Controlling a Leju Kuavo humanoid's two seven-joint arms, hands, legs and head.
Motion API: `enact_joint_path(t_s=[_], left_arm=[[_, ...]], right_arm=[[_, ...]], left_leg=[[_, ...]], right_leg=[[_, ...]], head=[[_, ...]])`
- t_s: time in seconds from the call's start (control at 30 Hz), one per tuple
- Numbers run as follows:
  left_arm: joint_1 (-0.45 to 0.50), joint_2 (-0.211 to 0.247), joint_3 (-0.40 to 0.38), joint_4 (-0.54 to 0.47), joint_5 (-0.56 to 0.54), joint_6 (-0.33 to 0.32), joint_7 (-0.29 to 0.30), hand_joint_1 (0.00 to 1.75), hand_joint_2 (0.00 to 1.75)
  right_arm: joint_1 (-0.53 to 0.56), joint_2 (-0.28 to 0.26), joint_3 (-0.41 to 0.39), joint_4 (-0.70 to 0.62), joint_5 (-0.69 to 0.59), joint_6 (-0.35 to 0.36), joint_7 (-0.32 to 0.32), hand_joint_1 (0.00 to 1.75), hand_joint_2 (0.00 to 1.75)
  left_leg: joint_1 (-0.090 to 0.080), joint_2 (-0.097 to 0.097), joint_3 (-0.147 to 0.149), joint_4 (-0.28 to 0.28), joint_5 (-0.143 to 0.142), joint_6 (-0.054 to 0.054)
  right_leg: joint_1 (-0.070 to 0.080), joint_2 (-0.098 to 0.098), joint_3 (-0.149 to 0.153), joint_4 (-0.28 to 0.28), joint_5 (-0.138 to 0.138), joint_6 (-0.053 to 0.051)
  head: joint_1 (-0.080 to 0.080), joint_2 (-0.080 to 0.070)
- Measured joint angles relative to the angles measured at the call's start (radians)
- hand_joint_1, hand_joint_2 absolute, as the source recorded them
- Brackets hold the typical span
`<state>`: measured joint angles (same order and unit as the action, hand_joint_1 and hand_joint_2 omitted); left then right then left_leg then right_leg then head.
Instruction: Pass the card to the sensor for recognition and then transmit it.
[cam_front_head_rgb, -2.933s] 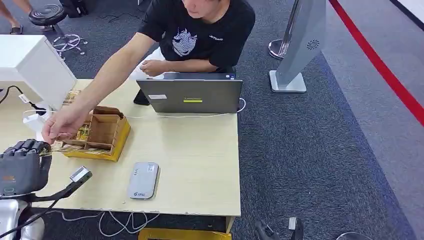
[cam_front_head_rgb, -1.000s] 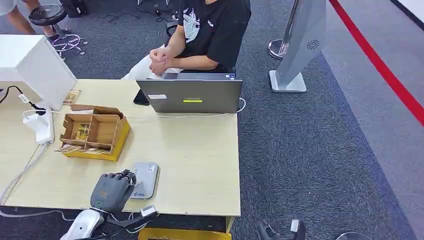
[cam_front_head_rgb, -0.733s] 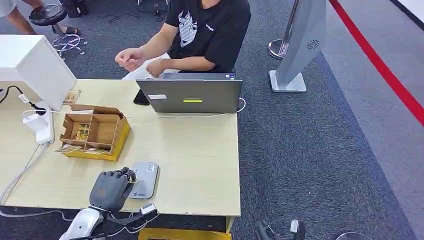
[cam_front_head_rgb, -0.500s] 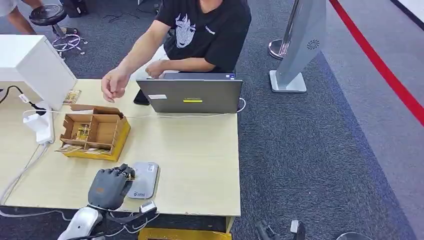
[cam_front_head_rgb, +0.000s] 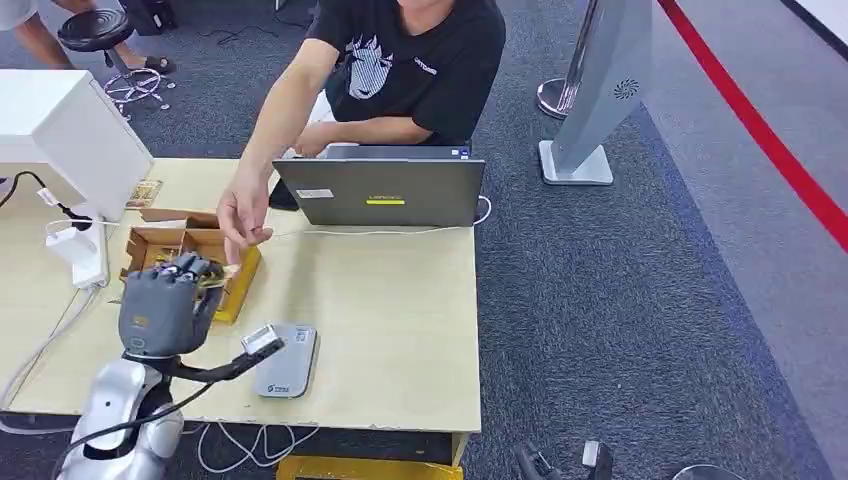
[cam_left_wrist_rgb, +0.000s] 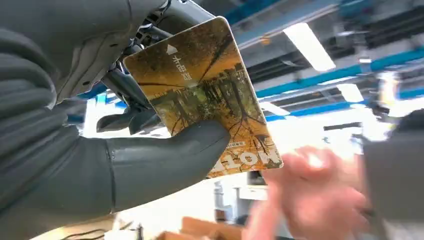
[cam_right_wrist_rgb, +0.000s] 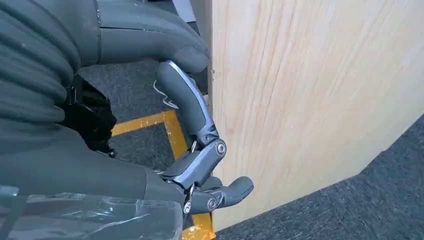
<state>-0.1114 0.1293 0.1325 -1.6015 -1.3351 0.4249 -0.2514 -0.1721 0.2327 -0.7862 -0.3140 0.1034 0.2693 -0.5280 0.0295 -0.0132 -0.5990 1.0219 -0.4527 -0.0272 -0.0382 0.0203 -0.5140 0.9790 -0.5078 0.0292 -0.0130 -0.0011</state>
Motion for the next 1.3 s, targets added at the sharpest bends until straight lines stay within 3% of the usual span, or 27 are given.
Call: enact_joint_path(t_s=[0.2, 0.37, 0.4, 0.43, 0.53, 0.57, 0.9, 1.13, 1.3], left_arm=[[-0.023, -0.012, 0.084, -0.008, 0.005, -0.016, -0.023, 1.75, 1.75], [-0.026, -0.022, 0.106, -0.008, -0.001, -0.015, -0.031, 1.75, 1.75], [-0.026, -0.024, 0.106, -0.008, -0.004, -0.015, -0.032, 1.34, 1.75], [-0.026, -0.026, 0.106, -0.008, -0.006, -0.015, -0.033, 0.40, 1.75], [-0.026, -0.032, 0.107, -0.008, -0.013, -0.015, -0.035, 0.40, 1.75], [-0.026, -0.032, 0.107, -0.008, -0.013, -0.015, -0.035, 0.00, 1.75], [-0.021, -0.041, 0.107, -0.008, -0.018, -0.018, -0.036, 0.00, 1.75], [0.024, -0.045, 0.104, -0.005, -0.017, -0.058, -0.058, 0.00, 1.75], [0.103, -0.006, 0.085, 0.027, -0.068, -0.066, -0.045, 0.00, 1.75]], right_arm=[[0.001, -0.001, 0.001, 0.000, -0.003, 0.000, -0.002, 0.00, 1.75], [0.001, -0.002, 0.001, 0.000, -0.006, 0.000, -0.002, 0.00, 1.75], [0.000, -0.002, 0.001, 0.000, -0.006, 0.000, -0.002, 0.00, 1.75], [0.000, -0.003, 0.001, 0.000, -0.007, 0.000, -0.002, 0.00, 1.75], [0.000, -0.004, 0.001, 0.000, -0.009, 0.000, -0.002, 0.00, 1.75], [0.000, -0.004, 0.001, 0.000, -0.009, 0.000, -0.002, 0.00, 1.75], [0.000, -0.005, 0.002, 0.000, -0.011, 0.000, -0.002, 0.00, 1.75], [0.001, -0.006, 0.002, 0.000, -0.021, 0.003, -0.006, 0.00, 1.75], [0.003, -0.006, 0.000, 0.000, -0.032, 0.018, -0.011, 0.00, 1.75]], left_leg=[[0.000, 0.000, 0.000, 0.000, 0.000, 0.000], [0.000, 0.000, 0.000, 0.000, 0.000, 0.000], [0.000, 0.000, 0.000, 0.000, 0.000, 0.000], [0.000, 0.000, 0.000, 0.000, 0.000, 0.000], [0.000, 0.000, 0.000, 0.000, 0.000, 0.000], [0.000, 0.000, 0.000, 0.000, 0.000, 0.000], [0.000, 0.000, 0.000, 0.000, 0.000, 0.000], [0.000, 0.000, 0.000, 0.000, 0.000, 0.000], [0.000, 0.001, 0.000, 0.000, 0.000, 0.000]], right_leg=[[0.000, 0.000, 0.000, 0.000, 0.000, 0.000], [0.000, 0.000, 0.000, 0.000, 0.000, 0.000], [0.000, 0.000, 0.000, 0.000, 0.000, 0.000], [0.000, 0.000, 0.000, 0.000, 0.000, 0.000], [0.000, 0.000, 0.000, 0.000, 0.000, 0.000], [0.000, 0.000, 0.000, 0.000, 0.000, 0.000], [0.000, 0.000, 0.000, 0.000, 0.000, 0.000], [0.000, 0.000, -0.001, 0.000, 0.000, 0.000], [0.000, 0.002, -0.002, 0.000, 0.000, 0.000]], head=[[0.000, 0.000], [0.000, 0.000], [0.000, 0.000], [0.000, 0.000], [0.000, 0.000], [0.000, 0.000], [0.000, 0.000], [0.000, 0.000], [0.000, 0.000]])
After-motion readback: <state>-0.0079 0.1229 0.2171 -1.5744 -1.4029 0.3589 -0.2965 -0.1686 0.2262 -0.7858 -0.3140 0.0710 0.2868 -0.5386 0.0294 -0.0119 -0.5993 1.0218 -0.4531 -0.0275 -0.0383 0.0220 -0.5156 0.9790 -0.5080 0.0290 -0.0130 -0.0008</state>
